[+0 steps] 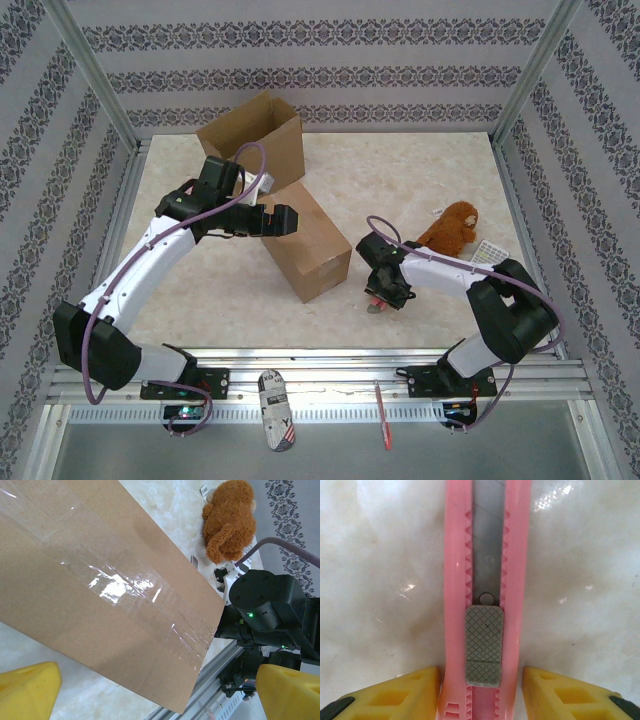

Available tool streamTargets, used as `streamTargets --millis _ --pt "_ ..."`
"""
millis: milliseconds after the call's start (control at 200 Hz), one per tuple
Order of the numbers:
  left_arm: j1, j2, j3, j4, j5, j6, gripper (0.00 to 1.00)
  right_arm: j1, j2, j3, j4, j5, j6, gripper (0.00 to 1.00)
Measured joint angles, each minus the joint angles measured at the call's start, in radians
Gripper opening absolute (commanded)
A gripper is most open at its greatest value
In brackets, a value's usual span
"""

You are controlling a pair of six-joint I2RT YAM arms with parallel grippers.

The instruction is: Unpack the express box

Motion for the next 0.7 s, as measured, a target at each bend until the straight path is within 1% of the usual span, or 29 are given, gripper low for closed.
streamTargets --millis 65,215,525,600,699 --pt "0.0 -0.002 -0.005 0.002 0.0 0.0 1.0 0.0 -0.011 -0.011 0.007 0.002 -0.006 0.4" --pt "0.0 -0.017 -0.029 0.007 0.0 -0.008 1.0 0.0 -0.04 -0.038 0.029 0.005 -0.022 0.37" --pt "-0.008 -0.076 -0.05 0.008 0.005 -0.032 1.0 0.0 -0.12 -0.093 0.09 0.005 -0.095 0.34" --pt "-0.024 -0.081 -0.05 0.008 0.005 -0.037 1.0 -0.005 -0.159 -0.095 0.101 0.008 -0.125 0.33" --pt "-0.053 -0.079 -0.044 0.008 0.004 -0.046 0.98 -0.013 -0.258 -0.095 0.096 0.016 -0.178 0.33"
